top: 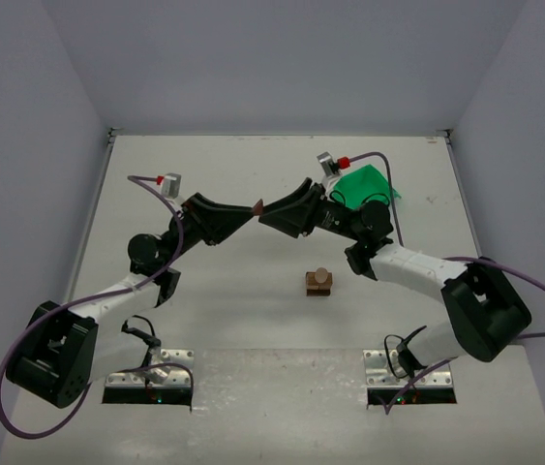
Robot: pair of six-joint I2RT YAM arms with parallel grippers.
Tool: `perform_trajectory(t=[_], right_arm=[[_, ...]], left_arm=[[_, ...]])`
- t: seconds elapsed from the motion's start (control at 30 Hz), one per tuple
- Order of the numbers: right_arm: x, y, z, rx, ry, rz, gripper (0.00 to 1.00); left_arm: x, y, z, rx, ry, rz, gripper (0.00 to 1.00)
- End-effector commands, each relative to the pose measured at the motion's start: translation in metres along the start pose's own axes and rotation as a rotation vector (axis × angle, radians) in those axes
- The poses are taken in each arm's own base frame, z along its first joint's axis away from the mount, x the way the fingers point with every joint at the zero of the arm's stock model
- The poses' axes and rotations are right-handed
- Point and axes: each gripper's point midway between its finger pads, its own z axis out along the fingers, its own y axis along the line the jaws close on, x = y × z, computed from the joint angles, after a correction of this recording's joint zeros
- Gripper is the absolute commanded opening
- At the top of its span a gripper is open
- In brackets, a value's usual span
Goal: Build the wood block tower
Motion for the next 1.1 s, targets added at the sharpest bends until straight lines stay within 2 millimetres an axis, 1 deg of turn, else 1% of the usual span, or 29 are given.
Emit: perform_trajectory(t=[0.0, 0.23, 0.33, 0.4, 0.47, 0.5, 0.53, 0.57, 0.6, 0.67, 0.7, 0.73, 0.8, 0.83, 0.87, 0.9, 0.93, 0.97, 1.0, 1.07], right_arm=[[-0.022, 0.029, 0.011, -0.122, -0.055, -0.076, 0.43], [-0.025, 0.028, 0.013, -0.129, -0.079, -0.080, 0.38], [-0.025, 0.027, 0.014, -0.122, -0.085, -0.082, 0.34], [-0.026, 0.026, 0.013, -0.118, -0.091, -0.081, 0.28], [-0.026, 0.026, 0.013, -0.115, -0.090, -0.084, 0.25], [-0.025, 0.025, 0.013, -0.113, -0.086, -0.090, 0.23], [-0.025, 0.024, 0.013, -0.108, -0.075, -0.095, 0.22], [-0.026, 0.023, 0.014, -0.100, -0.060, -0.099, 0.21], [-0.025, 0.021, 0.015, -0.085, -0.039, -0.110, 0.21], [-0.022, 0.015, 0.015, -0.051, 0.008, -0.139, 0.19], [-0.022, 0.009, 0.013, -0.014, 0.041, -0.172, 0.18], [-0.018, -0.007, 0.009, 0.056, 0.080, -0.194, 0.18], [-0.013, -0.019, 0.002, 0.143, 0.136, -0.173, 0.18], [-0.027, -0.026, 0.001, 0.218, 0.141, -0.257, 0.20], [-0.034, -0.038, -0.005, 0.325, 0.188, -0.317, 0.21], [-0.026, -0.055, -0.017, 0.438, 0.286, -0.305, 0.22], [-0.048, -0.062, -0.015, 0.500, 0.304, -0.405, 0.22], [-0.054, -0.061, -0.019, 0.534, 0.351, -0.450, 0.22], [-0.055, -0.068, -0.024, 0.568, 0.438, -0.490, 0.21], [-0.053, -0.082, -0.034, 0.631, 0.547, -0.505, 0.17]], left_arm=[[-0.016, -0.045, -0.005, 0.180, -0.079, 0.141, 0.00], [-0.016, -0.046, -0.007, 0.177, -0.087, 0.151, 0.00], [-0.016, -0.045, -0.009, 0.169, -0.096, 0.150, 0.00], [-0.017, -0.046, -0.010, 0.167, -0.100, 0.158, 0.00], [-0.017, -0.043, -0.008, 0.153, -0.094, 0.155, 0.01], [-0.017, -0.042, -0.007, 0.139, -0.089, 0.153, 0.05], [-0.017, -0.037, -0.005, 0.116, -0.084, 0.147, 0.27], [-0.017, -0.030, -0.004, 0.081, -0.074, 0.139, 0.68], [-0.017, -0.026, -0.004, 0.056, -0.073, 0.136, 0.85], [-0.019, -0.019, -0.004, 0.015, -0.080, 0.138, 1.00], [-0.021, -0.018, -0.006, -0.006, -0.090, 0.151, 1.00], [-0.025, -0.021, -0.009, -0.011, -0.109, 0.184, 1.00], [-0.029, -0.026, -0.012, -0.024, -0.132, 0.208, 1.00], [-0.031, -0.021, -0.017, -0.060, -0.145, 0.228, 1.00], [-0.035, -0.019, -0.021, -0.096, -0.170, 0.249, 1.00], [-0.042, -0.021, -0.025, -0.117, -0.205, 0.268, 1.00], [-0.043, -0.014, -0.027, -0.164, -0.204, 0.276, 1.00], [-0.046, -0.011, -0.029, -0.200, -0.211, 0.287, 1.00], [-0.052, -0.004, -0.031, -0.266, -0.214, 0.306, 1.00], [-0.062, 0.008, -0.036, -0.380, -0.229, 0.324, 1.00]])
